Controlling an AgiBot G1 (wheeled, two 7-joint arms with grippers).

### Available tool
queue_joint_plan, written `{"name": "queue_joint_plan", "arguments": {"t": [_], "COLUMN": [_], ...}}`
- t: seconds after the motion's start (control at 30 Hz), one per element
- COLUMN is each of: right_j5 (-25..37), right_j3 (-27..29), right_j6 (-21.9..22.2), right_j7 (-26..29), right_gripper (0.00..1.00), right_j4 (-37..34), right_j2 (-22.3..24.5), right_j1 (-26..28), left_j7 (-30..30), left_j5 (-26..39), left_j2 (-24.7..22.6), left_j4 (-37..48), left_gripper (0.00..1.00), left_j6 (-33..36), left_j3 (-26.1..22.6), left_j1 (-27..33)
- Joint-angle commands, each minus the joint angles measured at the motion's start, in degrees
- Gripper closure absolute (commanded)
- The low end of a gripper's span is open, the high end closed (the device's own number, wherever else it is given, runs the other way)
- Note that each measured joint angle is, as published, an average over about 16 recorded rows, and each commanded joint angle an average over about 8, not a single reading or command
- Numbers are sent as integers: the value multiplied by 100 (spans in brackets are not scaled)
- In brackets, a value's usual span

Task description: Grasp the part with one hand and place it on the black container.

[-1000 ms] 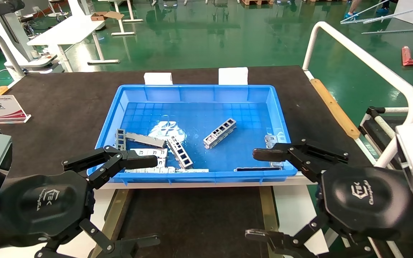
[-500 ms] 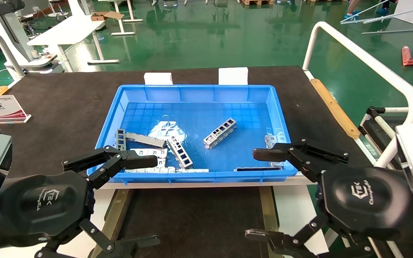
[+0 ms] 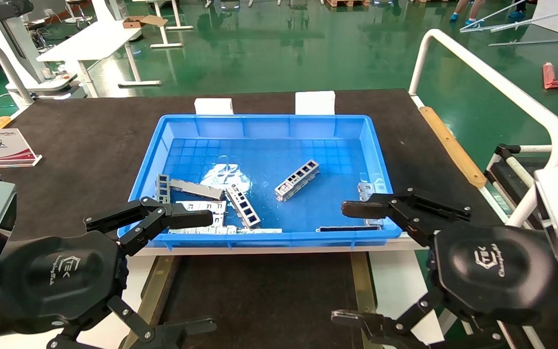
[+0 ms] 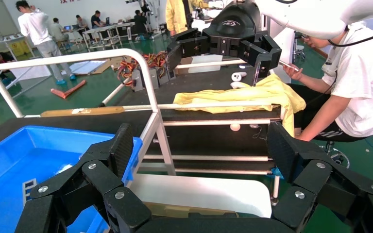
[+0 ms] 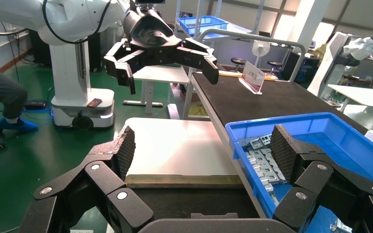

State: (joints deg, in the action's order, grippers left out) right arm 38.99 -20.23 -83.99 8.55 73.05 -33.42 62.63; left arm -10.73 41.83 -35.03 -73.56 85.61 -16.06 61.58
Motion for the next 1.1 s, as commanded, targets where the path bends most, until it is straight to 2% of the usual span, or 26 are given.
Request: {"name": "queue_joint_plan", "arguments": {"t": [0.03, 0.73, 1.1], "right_j5": [0, 0, -1], "right_j3": [0, -1, -2], "right_j6": [0, -1, -2], "right_j7": [0, -1, -2], "right_gripper": [0, 0, 0], "right_j4": [0, -2, -3], "right_j2": [0, -1, 0], "right_j1": [0, 1, 2], "left_j7": [0, 43, 191], "left_j5": [0, 45, 537], "left_j2": [0, -74, -330], "left_j4": [0, 70, 511], "left_gripper": [0, 0, 0], "left_j6": [0, -24, -134], "left_j3": [0, -29, -238], "left_j1": [0, 19, 295]}}
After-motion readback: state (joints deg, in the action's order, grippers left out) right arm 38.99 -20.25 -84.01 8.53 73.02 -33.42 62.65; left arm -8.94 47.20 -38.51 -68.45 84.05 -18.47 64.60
